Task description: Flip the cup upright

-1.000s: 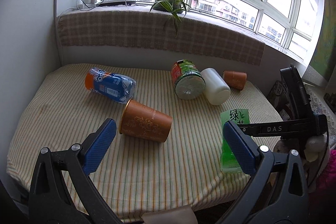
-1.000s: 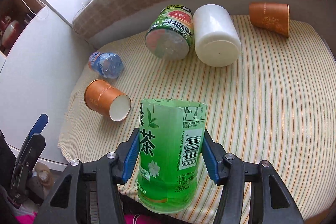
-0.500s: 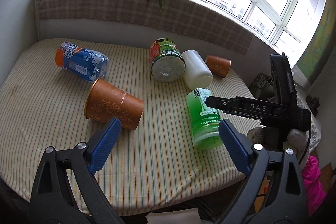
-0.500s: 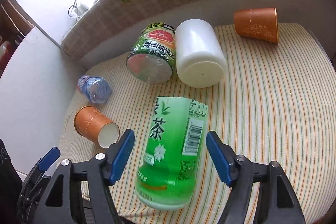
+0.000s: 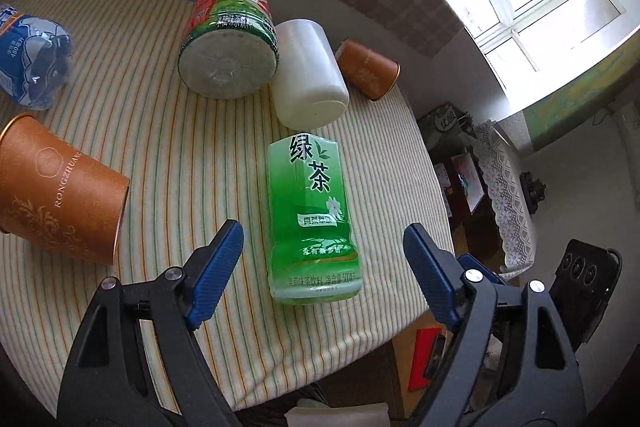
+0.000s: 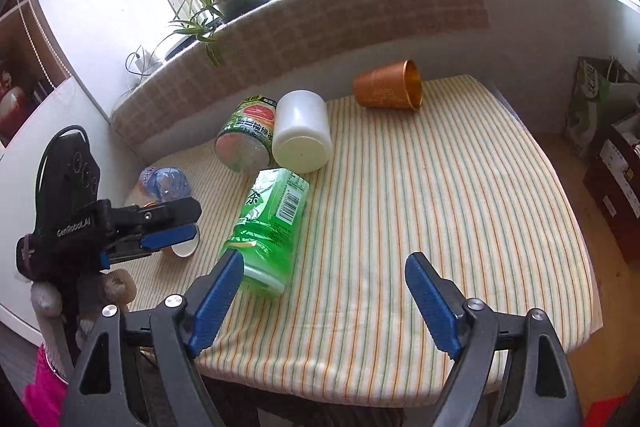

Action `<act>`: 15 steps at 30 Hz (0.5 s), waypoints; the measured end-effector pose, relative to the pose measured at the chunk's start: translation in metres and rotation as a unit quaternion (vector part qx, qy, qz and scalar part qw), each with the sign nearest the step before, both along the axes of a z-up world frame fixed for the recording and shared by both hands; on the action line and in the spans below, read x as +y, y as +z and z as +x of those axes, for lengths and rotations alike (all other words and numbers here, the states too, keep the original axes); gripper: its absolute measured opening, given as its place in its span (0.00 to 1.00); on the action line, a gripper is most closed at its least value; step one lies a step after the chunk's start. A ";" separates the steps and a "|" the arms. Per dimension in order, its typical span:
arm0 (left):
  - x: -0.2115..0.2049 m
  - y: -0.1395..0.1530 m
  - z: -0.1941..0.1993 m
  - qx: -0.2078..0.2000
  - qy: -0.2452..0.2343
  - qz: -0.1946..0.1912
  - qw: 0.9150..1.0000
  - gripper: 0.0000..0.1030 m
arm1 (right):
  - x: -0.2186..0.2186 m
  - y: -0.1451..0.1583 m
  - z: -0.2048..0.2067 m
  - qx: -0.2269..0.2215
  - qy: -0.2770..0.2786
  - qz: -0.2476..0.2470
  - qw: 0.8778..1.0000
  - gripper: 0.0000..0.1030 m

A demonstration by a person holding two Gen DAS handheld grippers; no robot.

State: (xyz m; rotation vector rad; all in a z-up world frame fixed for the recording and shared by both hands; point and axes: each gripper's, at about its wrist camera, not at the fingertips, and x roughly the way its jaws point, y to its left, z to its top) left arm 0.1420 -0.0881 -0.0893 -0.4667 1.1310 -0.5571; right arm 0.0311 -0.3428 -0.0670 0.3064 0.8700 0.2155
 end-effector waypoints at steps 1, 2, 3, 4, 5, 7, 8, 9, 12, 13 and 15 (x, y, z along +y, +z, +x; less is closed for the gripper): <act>-0.003 -0.003 0.005 0.010 -0.001 -0.001 1.000 0.82 | -0.005 -0.001 -0.006 0.001 -0.004 0.005 1.000 0.82; -0.005 -0.007 0.010 0.020 -0.002 -0.003 1.000 0.82 | -0.009 -0.002 -0.010 0.003 -0.010 0.008 1.000 0.83; -0.007 -0.012 0.015 0.032 -0.004 -0.008 0.999 0.82 | -0.013 -0.003 -0.014 0.004 -0.014 0.011 1.000 0.83; -0.008 -0.016 0.018 0.041 -0.007 -0.011 0.999 0.82 | -0.017 -0.005 -0.017 0.006 -0.017 0.014 1.000 0.83; -0.010 -0.020 0.021 0.049 -0.008 -0.012 0.999 0.82 | -0.019 -0.006 -0.020 0.008 -0.019 0.017 1.000 0.83; -0.014 -0.027 0.028 0.063 -0.009 -0.013 0.998 0.82 | -0.023 -0.007 -0.023 0.012 -0.024 0.019 0.999 0.83; -0.017 -0.029 0.030 0.067 -0.012 -0.014 0.998 0.82 | -0.025 -0.008 -0.025 0.012 -0.026 0.019 0.999 0.83; -0.020 -0.034 0.035 0.072 -0.014 -0.014 0.997 0.82 | -0.026 -0.008 -0.025 0.013 -0.028 0.019 0.999 0.83; -0.027 -0.042 0.039 0.085 -0.018 -0.019 0.996 0.80 | -0.031 -0.010 -0.026 0.014 -0.035 0.023 0.999 0.83; -0.029 -0.043 0.040 0.087 -0.018 -0.017 0.996 0.79 | -0.032 -0.011 -0.026 0.015 -0.036 0.024 0.999 0.83; -0.035 -0.046 0.043 0.088 -0.018 -0.013 0.996 0.77 | -0.032 -0.012 -0.026 0.015 -0.038 0.024 0.999 0.83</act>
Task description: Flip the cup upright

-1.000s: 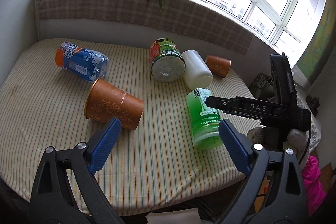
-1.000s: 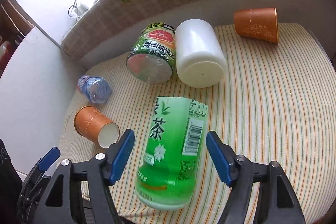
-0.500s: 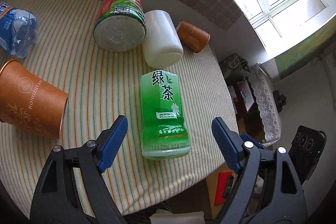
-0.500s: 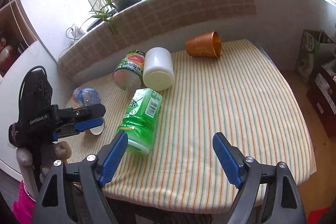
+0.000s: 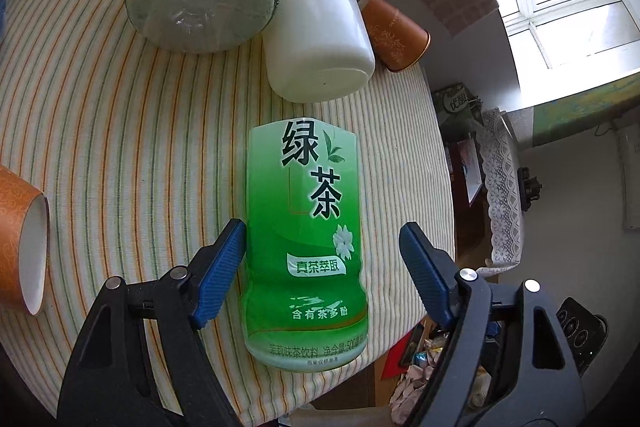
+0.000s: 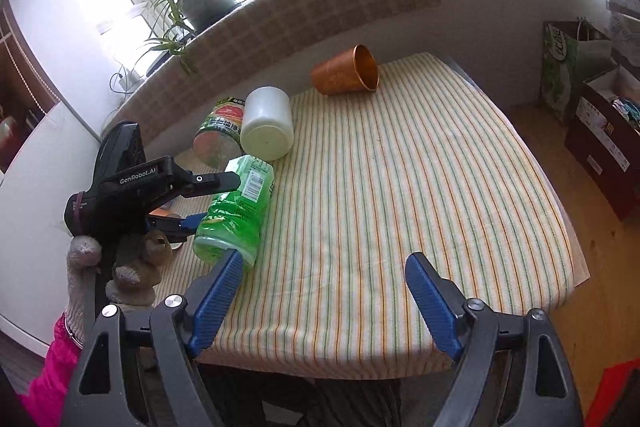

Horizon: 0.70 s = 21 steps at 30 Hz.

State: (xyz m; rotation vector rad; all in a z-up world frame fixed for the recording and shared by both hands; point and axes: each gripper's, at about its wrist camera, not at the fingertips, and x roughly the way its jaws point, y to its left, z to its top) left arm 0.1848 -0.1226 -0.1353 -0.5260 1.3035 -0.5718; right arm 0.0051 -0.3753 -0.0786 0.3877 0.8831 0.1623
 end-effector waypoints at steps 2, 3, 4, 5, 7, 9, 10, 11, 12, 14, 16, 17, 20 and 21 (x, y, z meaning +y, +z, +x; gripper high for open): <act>-0.002 -0.002 0.002 0.003 -0.002 0.003 1.000 0.73 | -0.001 0.000 0.000 0.001 0.000 0.000 1.000 0.83; -0.003 -0.003 0.003 0.005 -0.003 0.005 1.000 0.69 | -0.001 -0.001 0.000 0.001 -0.001 0.001 1.000 0.83; -0.004 -0.004 0.004 0.006 -0.005 0.006 1.000 0.64 | -0.001 -0.001 0.001 0.001 -0.001 0.002 1.000 0.83; -0.005 -0.004 0.004 0.007 -0.005 0.008 1.000 0.61 | -0.001 0.000 0.001 0.001 -0.001 0.002 1.000 0.83; -0.008 -0.005 0.005 0.007 -0.006 0.009 1.000 0.59 | -0.001 0.000 0.001 0.000 -0.003 0.003 1.000 0.83; -0.010 -0.004 0.004 0.002 -0.006 0.011 1.000 0.59 | -0.001 0.000 0.001 0.001 -0.004 0.002 1.000 0.83; -0.011 -0.003 0.004 -0.001 -0.007 0.013 1.000 0.59 | -0.001 0.000 0.001 0.001 -0.004 0.002 1.000 0.83; -0.011 -0.002 0.003 -0.005 -0.007 0.015 1.000 0.59 | 0.000 0.000 0.001 0.001 -0.003 0.002 1.000 0.83; -0.012 -0.001 0.001 -0.009 -0.006 0.018 1.000 0.59 | 0.000 0.000 0.001 0.002 -0.003 0.001 1.000 0.83; -0.012 0.002 -0.002 -0.019 -0.004 0.023 1.000 0.59 | 0.001 0.000 0.001 0.003 -0.002 0.001 1.000 0.83; -0.010 0.007 -0.006 -0.032 -0.002 0.029 0.999 0.59 | 0.002 0.000 0.001 0.002 -0.002 0.001 1.000 0.83; -0.010 0.010 -0.008 -0.039 -0.001 0.033 0.999 0.59 | 0.002 0.000 0.002 0.002 -0.003 0.001 1.000 0.83; -0.008 0.018 -0.015 -0.068 0.002 0.048 0.997 0.59 | 0.002 0.000 0.002 0.002 -0.002 0.000 1.000 0.83; -0.007 0.020 -0.018 -0.078 0.004 0.054 0.996 0.59 | 0.002 -0.001 0.003 0.002 -0.002 0.000 1.000 0.83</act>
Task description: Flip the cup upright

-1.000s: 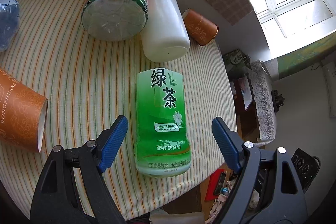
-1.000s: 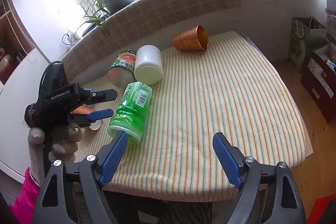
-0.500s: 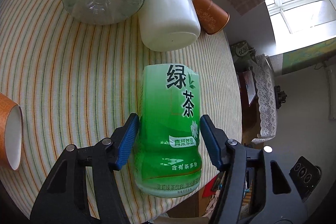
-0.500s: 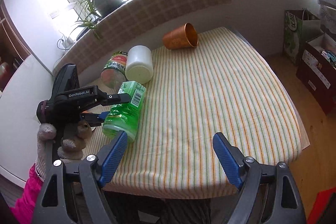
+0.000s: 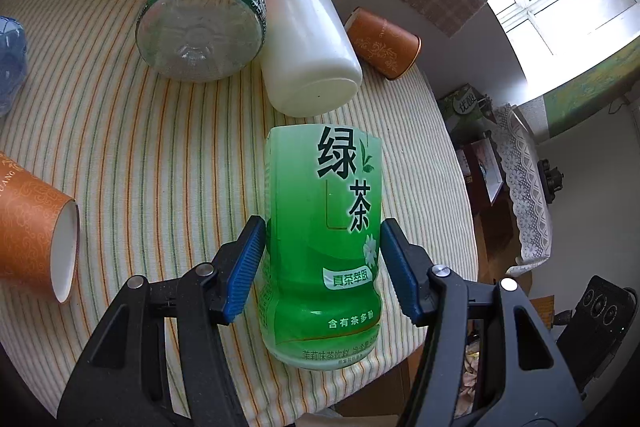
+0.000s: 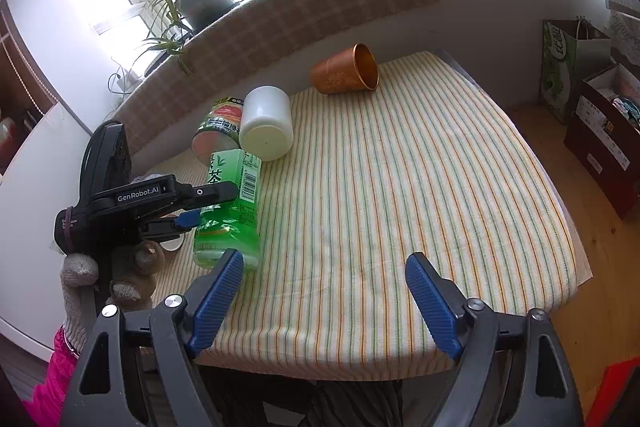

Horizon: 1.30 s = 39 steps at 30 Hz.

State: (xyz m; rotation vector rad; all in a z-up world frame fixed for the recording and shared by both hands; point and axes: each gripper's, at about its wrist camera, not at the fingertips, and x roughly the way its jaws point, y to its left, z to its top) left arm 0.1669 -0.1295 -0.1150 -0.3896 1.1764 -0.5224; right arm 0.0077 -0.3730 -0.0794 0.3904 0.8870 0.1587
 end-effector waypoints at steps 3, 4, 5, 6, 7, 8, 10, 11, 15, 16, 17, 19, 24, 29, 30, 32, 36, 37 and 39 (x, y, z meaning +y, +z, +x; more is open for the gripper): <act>0.002 0.007 -0.007 -0.027 0.004 0.015 1.000 0.59 | 0.002 -0.001 0.001 0.003 0.001 0.001 1.000 0.83; 0.003 0.008 -0.009 -0.035 0.005 0.021 0.999 0.59 | 0.002 -0.002 0.001 0.003 0.001 0.001 1.000 0.83; 0.003 0.010 -0.010 -0.044 0.006 0.026 0.999 0.59 | 0.003 -0.002 0.001 0.004 0.002 0.001 1.000 0.83; 0.004 0.012 -0.013 -0.052 0.007 0.031 0.998 0.59 | 0.003 -0.002 0.001 0.004 0.003 0.001 1.000 0.83; 0.004 0.014 -0.015 -0.060 0.006 0.036 0.998 0.59 | 0.004 -0.002 0.002 0.005 0.003 0.001 1.000 0.83; 0.003 0.015 -0.017 -0.068 0.005 0.040 0.997 0.59 | 0.004 -0.002 0.002 0.005 0.003 0.002 1.000 0.83; 0.003 0.019 -0.020 -0.088 0.002 0.044 0.995 0.59 | 0.005 -0.003 0.002 0.005 0.004 0.002 1.000 0.83; 0.002 0.021 -0.021 -0.101 0.002 0.052 0.993 0.59 | 0.005 -0.003 0.001 0.005 0.004 0.002 1.000 0.83; -0.003 0.027 -0.029 -0.153 0.003 0.086 0.984 0.59 | 0.004 -0.003 0.001 0.007 0.003 0.004 1.000 0.83; -0.004 0.027 -0.030 -0.163 0.002 0.093 0.982 0.59 | 0.004 -0.003 0.001 0.008 0.003 0.005 1.000 0.83; -0.007 0.028 -0.032 -0.170 0.000 0.099 0.980 0.59 | 0.004 -0.004 0.001 0.009 0.003 0.005 1.000 0.83; -0.010 0.026 -0.035 -0.179 -0.005 0.108 0.978 0.58 | 0.004 -0.004 0.001 0.010 0.002 0.005 1.000 0.83; -0.015 0.027 -0.050 -0.202 -0.013 0.121 0.972 0.58 | 0.005 -0.003 0.000 0.009 0.000 0.005 1.000 0.83; -0.017 0.027 -0.068 -0.224 -0.023 0.135 0.965 0.58 | 0.005 -0.002 0.002 0.009 0.000 0.006 1.000 0.83; -0.017 0.026 -0.070 -0.225 -0.025 0.134 0.965 0.58 | 0.005 -0.002 0.003 0.009 0.000 0.006 1.000 0.83; -0.017 0.026 -0.072 -0.224 -0.027 0.128 0.966 0.58 | 0.005 -0.002 0.004 0.010 0.001 0.007 1.000 0.83; -0.015 0.023 -0.076 -0.216 -0.035 0.118 0.969 0.60 | 0.008 -0.002 0.005 0.010 0.004 0.007 1.000 0.83; -0.014 0.021 -0.077 -0.212 -0.037 0.113 0.970 0.62 | 0.009 -0.002 0.005 0.009 0.005 0.007 1.000 0.83; -0.013 0.018 -0.078 -0.202 -0.039 0.108 0.973 0.67 | 0.010 -0.001 0.005 0.008 0.006 0.005 1.000 0.83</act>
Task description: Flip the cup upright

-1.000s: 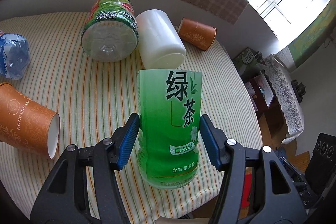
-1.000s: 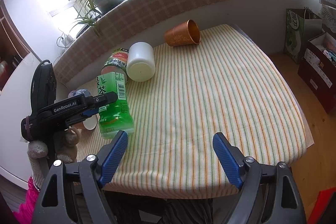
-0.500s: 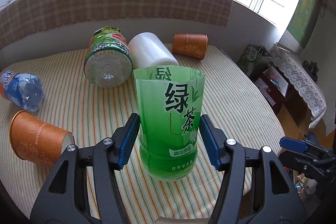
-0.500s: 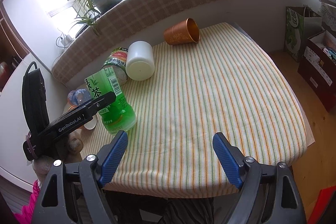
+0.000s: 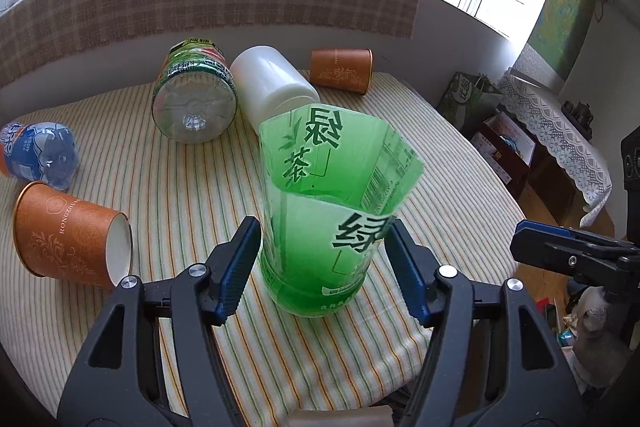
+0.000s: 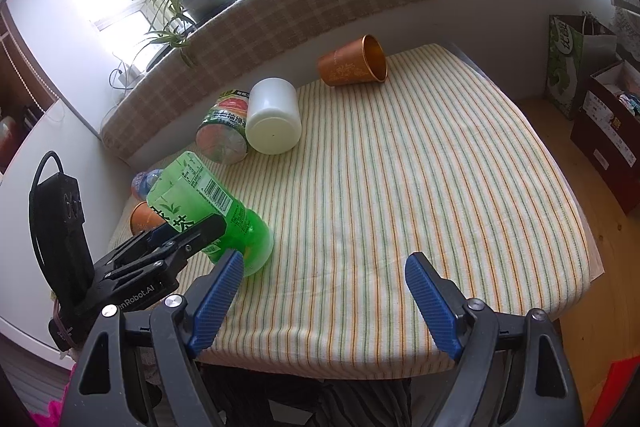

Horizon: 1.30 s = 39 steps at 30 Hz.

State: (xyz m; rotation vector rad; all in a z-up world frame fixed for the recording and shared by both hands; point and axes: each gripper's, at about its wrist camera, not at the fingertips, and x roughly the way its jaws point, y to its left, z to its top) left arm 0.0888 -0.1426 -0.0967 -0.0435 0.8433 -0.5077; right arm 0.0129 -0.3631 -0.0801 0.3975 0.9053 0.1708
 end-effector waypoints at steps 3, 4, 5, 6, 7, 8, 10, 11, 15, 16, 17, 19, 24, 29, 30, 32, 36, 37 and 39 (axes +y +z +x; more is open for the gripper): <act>0.001 -0.003 -0.001 0.010 0.000 -0.008 1.000 0.71 | 0.000 0.001 0.000 -0.001 0.000 0.000 1.000 0.83; 0.002 -0.004 -0.001 0.013 0.000 -0.010 1.000 0.71 | 0.000 0.001 0.000 0.000 0.000 0.000 1.000 0.83; 0.003 -0.005 -0.001 0.017 0.000 -0.012 1.000 0.72 | 0.000 0.001 0.000 0.000 0.000 0.000 1.000 0.83; 0.003 -0.005 -0.001 0.020 0.000 -0.013 1.000 0.77 | 0.000 0.001 0.000 0.000 0.000 0.000 1.000 0.83; 0.004 -0.006 -0.001 0.022 0.001 -0.014 1.000 0.79 | 0.000 0.001 0.000 0.000 0.001 0.000 1.000 0.83; 0.005 -0.007 -0.001 0.025 0.001 -0.016 1.000 0.80 | 0.000 0.001 0.000 0.000 0.001 0.000 1.000 0.83; 0.008 -0.008 -0.003 0.031 0.001 -0.017 0.999 0.80 | 0.000 0.001 -0.001 -0.001 0.002 0.000 1.000 0.83; 0.009 -0.009 -0.003 0.034 0.001 -0.016 0.999 0.80 | 0.001 0.002 -0.001 -0.002 0.002 -0.001 1.000 0.83; 0.019 -0.015 -0.009 0.046 0.003 -0.017 0.999 0.88 | 0.004 0.003 -0.003 -0.006 0.006 -0.007 1.000 0.83; 0.021 -0.016 -0.012 0.048 0.004 -0.016 0.999 0.88 | 0.005 0.003 -0.003 -0.008 0.007 -0.009 1.000 0.83; 0.024 -0.017 -0.013 0.049 0.006 -0.014 0.999 0.88 | 0.006 0.003 -0.003 -0.009 0.007 -0.012 1.000 0.83; 0.031 -0.018 -0.017 0.051 0.013 -0.010 0.999 0.88 | 0.009 0.004 -0.003 -0.012 0.008 -0.018 1.000 0.83; 0.051 -0.014 -0.031 0.033 0.036 0.009 0.999 0.88 | 0.020 0.008 -0.006 -0.030 0.010 -0.054 0.998 0.83; 0.067 0.012 -0.052 -0.034 0.076 0.025 0.996 0.88 | 0.034 0.018 -0.015 -0.066 0.012 -0.094 0.993 0.85; 0.070 0.017 -0.056 -0.048 0.087 0.026 0.995 0.88 | 0.036 0.021 -0.017 -0.075 0.012 -0.100 0.992 0.85; 0.075 0.028 -0.064 -0.072 0.105 0.025 0.991 0.88 | 0.042 0.026 -0.022 -0.096 0.008 -0.113 0.989 0.88; 0.083 0.048 -0.082 -0.122 0.134 0.026 0.983 0.90 | 0.054 0.037 -0.033 -0.142 -0.007 -0.144 0.979 0.93; 0.084 0.053 -0.087 -0.135 0.141 0.028 0.980 0.92 | 0.057 0.040 -0.037 -0.154 -0.011 -0.150 0.977 0.95; 0.085 0.062 -0.095 -0.163 0.151 0.032 0.974 0.99 | 0.061 0.045 -0.044 -0.177 -0.022 -0.161 0.971 0.95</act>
